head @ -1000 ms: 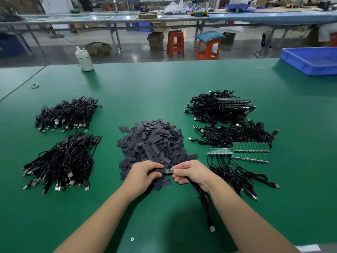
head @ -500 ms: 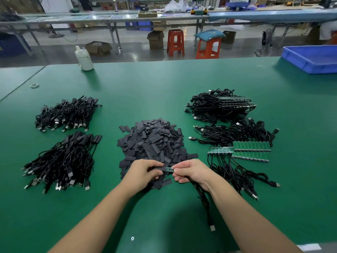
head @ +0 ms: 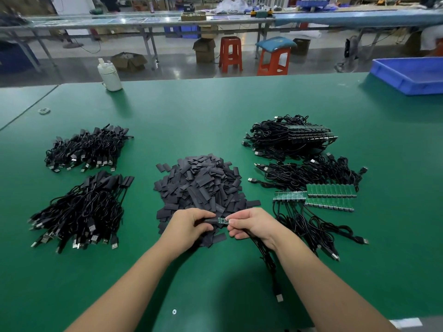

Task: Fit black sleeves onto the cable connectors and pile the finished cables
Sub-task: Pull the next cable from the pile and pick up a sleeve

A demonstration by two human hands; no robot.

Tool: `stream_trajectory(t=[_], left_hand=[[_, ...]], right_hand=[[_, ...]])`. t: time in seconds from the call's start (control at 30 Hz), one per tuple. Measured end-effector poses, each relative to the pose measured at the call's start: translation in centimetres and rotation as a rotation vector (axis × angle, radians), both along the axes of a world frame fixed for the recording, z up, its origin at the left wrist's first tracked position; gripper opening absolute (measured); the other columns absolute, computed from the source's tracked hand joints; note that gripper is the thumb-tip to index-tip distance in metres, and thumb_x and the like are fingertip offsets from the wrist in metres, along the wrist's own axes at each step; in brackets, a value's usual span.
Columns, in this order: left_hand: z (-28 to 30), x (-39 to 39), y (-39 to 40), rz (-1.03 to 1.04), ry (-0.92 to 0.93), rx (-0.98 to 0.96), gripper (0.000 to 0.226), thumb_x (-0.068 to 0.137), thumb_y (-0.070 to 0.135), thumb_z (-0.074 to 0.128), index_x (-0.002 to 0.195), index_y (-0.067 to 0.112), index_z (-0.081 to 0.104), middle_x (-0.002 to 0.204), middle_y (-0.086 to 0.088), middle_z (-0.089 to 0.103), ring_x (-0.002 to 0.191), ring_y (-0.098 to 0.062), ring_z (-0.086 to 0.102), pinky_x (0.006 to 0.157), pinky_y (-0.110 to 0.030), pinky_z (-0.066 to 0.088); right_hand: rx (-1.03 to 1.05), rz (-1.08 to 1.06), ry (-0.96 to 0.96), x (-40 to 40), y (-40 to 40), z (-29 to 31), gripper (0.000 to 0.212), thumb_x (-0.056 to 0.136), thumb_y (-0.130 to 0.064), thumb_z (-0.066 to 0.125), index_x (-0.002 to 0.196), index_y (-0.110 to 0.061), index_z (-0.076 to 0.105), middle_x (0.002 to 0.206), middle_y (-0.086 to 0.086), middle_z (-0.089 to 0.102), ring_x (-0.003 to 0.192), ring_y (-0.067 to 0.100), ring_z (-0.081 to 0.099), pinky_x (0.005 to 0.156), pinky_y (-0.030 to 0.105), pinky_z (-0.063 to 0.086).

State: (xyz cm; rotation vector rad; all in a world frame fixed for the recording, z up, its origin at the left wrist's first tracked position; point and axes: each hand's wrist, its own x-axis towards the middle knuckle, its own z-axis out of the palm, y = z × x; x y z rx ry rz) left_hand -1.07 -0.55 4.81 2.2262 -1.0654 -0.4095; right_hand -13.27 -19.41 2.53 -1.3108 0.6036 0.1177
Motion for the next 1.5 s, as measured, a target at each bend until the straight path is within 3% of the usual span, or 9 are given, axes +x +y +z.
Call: stream_trajectory(t=[0.13,0.2,0.27,0.37,0.5,0.67,0.9,1.13,1.5], left_hand=[[0.2,-0.2,-0.1,-0.008,-0.02,0.007,0.033,0.083,0.028,0.077,0.116,0.027,0.072,0.107,0.012,0.072,0.096,0.002,0.062,0.085,-0.005,0.04],[0.5,-0.4,-0.1,0.012,0.024,0.002,0.033,0.083,0.03,0.077,0.116,0.027,0.072,0.106,0.012,0.072,0.095,0.003,0.064,0.088,-0.012,0.046],[0.6,-0.5,-0.1,0.037,0.089,-0.011,0.032,0.083,0.028,0.077,0.115,0.026,0.073,0.095,0.013,0.074,0.086,0.005,0.067,0.087,-0.017,0.051],[0.6,-0.7,-0.1,0.064,0.129,-0.026,0.029,0.084,0.025,0.077,0.113,0.025,0.074,0.082,0.015,0.074,0.074,0.008,0.067,0.078,-0.009,0.049],[0.5,-0.7,-0.3,0.068,0.068,-0.018,0.03,0.084,0.026,0.076,0.114,0.025,0.073,0.095,0.012,0.073,0.086,0.003,0.066,0.088,-0.018,0.049],[0.7,-0.6,-0.5,-0.08,-0.115,0.054,0.031,0.089,0.025,0.071,0.119,0.02,0.071,0.109,0.004,0.07,0.102,-0.011,0.062,0.093,-0.022,0.045],[0.3,-1.3,-1.3,-0.11,-0.069,-0.017,0.027,0.086,0.028,0.073,0.112,0.024,0.074,0.104,0.009,0.072,0.095,-0.003,0.062,0.08,-0.001,0.035],[-0.3,-2.1,-1.3,-0.103,-0.113,-0.157,0.015,0.087,0.022,0.073,0.102,0.024,0.077,0.088,0.006,0.072,0.083,-0.005,0.063,0.08,-0.019,0.047],[-0.6,-2.3,-1.5,-0.132,-0.158,-0.179,0.016,0.088,0.022,0.072,0.103,0.021,0.077,0.093,0.004,0.072,0.087,-0.008,0.064,0.083,-0.016,0.046]], right_hand=[[0.003,-0.004,0.005,0.0,0.0,0.2,0.015,0.09,-0.004,0.071,0.105,-0.004,0.072,0.084,0.011,0.075,0.073,0.017,0.072,0.064,0.023,0.058],[0.004,-0.001,0.005,0.0,0.1,0.3,0.015,0.089,-0.004,0.071,0.104,-0.005,0.072,0.084,0.011,0.075,0.073,0.017,0.072,0.064,0.022,0.058],[0.004,0.004,0.0,-0.1,0.0,0.3,0.015,0.089,-0.004,0.071,0.104,-0.006,0.073,0.085,0.01,0.076,0.074,0.017,0.072,0.064,0.022,0.057],[-0.008,0.022,0.0,-0.1,-0.1,0.3,0.015,0.089,-0.006,0.072,0.104,-0.007,0.073,0.086,0.01,0.076,0.076,0.017,0.073,0.066,0.023,0.058],[-0.032,0.042,0.004,-0.1,0.0,0.2,0.013,0.089,-0.006,0.072,0.102,-0.009,0.073,0.084,0.01,0.076,0.076,0.017,0.073,0.066,0.022,0.058],[-0.065,0.072,0.007,-0.1,0.2,0.2,0.012,0.09,-0.007,0.071,0.101,-0.01,0.073,0.083,0.007,0.076,0.074,0.015,0.073,0.063,0.02,0.056],[-0.028,0.075,-0.012,-0.3,0.1,0.3,0.015,0.089,-0.007,0.072,0.104,-0.007,0.072,0.086,0.01,0.077,0.074,0.015,0.073,0.062,0.021,0.056],[-0.006,0.08,-0.016,-0.3,-0.1,0.3,0.018,0.09,-0.009,0.072,0.108,-0.006,0.071,0.093,0.011,0.077,0.078,0.015,0.074,0.063,0.021,0.056],[0.002,0.084,-0.001,-0.3,-0.2,0.2,0.018,0.092,-0.008,0.069,0.11,-0.005,0.069,0.097,0.015,0.076,0.081,0.019,0.074,0.066,0.023,0.058]])
